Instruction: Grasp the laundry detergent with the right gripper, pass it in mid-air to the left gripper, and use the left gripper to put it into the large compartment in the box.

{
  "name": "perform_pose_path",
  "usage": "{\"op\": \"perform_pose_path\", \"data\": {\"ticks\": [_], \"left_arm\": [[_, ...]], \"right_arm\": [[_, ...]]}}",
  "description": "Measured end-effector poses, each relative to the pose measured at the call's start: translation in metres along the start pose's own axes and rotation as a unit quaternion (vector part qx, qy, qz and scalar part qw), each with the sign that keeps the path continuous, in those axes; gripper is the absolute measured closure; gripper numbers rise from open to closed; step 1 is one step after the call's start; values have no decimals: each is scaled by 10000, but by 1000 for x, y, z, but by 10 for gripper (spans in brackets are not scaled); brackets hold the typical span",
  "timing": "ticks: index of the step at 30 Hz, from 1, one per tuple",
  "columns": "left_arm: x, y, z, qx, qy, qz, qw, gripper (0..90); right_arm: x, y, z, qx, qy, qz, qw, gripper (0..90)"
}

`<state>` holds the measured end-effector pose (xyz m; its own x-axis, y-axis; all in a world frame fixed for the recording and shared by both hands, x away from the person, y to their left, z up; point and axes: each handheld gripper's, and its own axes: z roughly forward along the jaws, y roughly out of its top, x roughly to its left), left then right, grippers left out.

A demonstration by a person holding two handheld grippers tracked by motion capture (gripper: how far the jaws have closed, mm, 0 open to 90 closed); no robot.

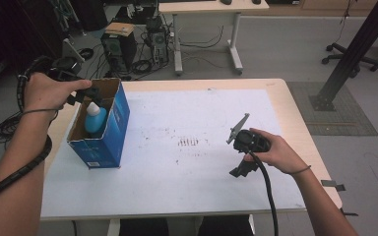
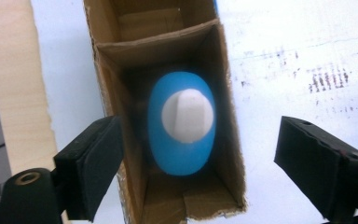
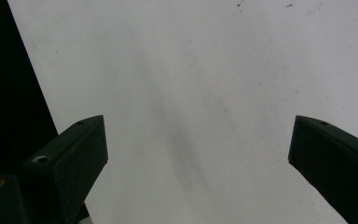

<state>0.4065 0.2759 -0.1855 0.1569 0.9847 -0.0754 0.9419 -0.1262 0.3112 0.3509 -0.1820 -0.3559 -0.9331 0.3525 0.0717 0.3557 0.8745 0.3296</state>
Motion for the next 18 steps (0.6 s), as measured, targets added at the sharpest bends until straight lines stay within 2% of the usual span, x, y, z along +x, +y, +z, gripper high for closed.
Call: {"op": "perform_pose_path", "data": {"ticks": [1,4,5,10,12,15,16,18], "left_arm": [[-3,0,-6,-15,7,68,10000,128],[-6,1,-12,-46,-2,105,9999,111],[-11,1,-22,-121,26,238,9996,111],[-16,1,-30,-144,40,330,9993,86],[-25,0,-44,-253,30,485,9985,76],[-27,0,-45,-278,18,498,9984,67],[-33,-1,-50,-308,-24,574,9979,63],[-35,-1,-51,-315,-57,620,9976,59]], "right_arm": [[0,0,0,9,-1,19,10000,47],[0,1,0,-2,-6,-4,10000,47],[0,2,-1,11,-10,15,10000,46],[-1,3,-2,17,-14,18,10000,46],[0,4,-2,21,-17,5,10000,46],[1,6,-3,33,-14,13,10000,46],[1,6,-3,33,-16,8,10000,45],[1,7,-3,37,-21,22,10000,45]]}}
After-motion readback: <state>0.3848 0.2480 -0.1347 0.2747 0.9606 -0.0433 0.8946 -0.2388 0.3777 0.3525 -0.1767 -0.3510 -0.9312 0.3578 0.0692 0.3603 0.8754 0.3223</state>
